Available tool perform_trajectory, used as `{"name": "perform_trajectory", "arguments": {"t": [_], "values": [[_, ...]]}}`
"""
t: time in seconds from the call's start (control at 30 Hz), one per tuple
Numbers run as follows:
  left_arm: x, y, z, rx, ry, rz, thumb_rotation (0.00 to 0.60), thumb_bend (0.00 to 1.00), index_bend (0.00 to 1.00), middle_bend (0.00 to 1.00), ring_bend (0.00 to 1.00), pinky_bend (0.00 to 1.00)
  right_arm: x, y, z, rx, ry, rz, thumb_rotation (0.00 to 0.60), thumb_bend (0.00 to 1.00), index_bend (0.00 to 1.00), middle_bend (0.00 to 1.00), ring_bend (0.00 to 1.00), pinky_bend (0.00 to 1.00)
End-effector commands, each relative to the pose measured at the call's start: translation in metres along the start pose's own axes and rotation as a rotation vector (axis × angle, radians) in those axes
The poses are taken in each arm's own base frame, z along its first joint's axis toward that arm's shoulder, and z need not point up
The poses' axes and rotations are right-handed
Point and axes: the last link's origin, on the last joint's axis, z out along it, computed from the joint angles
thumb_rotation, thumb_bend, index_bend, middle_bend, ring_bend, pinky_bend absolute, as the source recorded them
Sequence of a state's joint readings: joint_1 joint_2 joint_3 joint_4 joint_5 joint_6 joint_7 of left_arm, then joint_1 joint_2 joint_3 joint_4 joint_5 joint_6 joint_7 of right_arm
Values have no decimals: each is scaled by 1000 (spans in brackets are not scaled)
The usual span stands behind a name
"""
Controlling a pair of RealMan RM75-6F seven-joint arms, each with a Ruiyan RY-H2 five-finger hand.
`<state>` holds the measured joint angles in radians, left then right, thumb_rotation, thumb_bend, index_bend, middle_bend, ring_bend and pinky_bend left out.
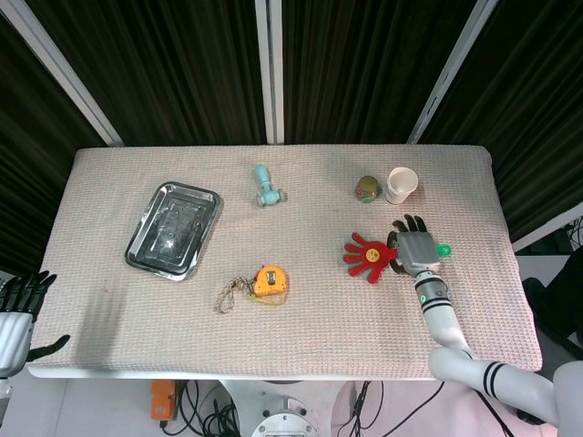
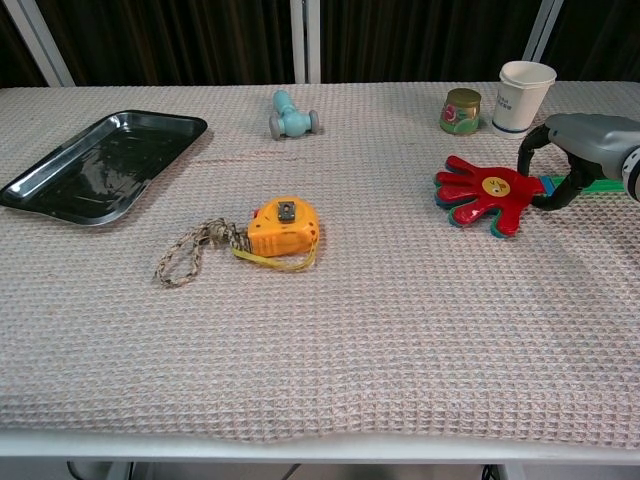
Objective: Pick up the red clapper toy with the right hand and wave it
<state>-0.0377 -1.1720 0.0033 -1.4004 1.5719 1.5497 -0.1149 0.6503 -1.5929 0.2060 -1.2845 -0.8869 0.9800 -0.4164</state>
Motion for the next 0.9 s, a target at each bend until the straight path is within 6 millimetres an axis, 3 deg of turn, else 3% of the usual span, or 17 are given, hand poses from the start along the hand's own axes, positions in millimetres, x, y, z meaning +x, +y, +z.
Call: {"name": "perform_trajectory", "arguments": {"t": [0.03,0.53,0.7,0.9], "values": [[-1,0,0,1,-2,-2,600,106,86,40,0,0,-1,-1,-2,7,12,28,600,333,690,341,57,18],[-1,0,-1,1,-2,-10,600,106,86,40,0,0,2,-1,-14,98,155,211,600,372,790,537,343,475],[-1,1,-2,0,-9,-13,600,106,86,40,0,0,-1,3,-15,111,175,234,600,388,827,628,507,694],[-1,2,-2,1,-12,-14,600,106,86,40,0,0,0,4,-17,136,199,281,600,420,867,693,636,845]]}}
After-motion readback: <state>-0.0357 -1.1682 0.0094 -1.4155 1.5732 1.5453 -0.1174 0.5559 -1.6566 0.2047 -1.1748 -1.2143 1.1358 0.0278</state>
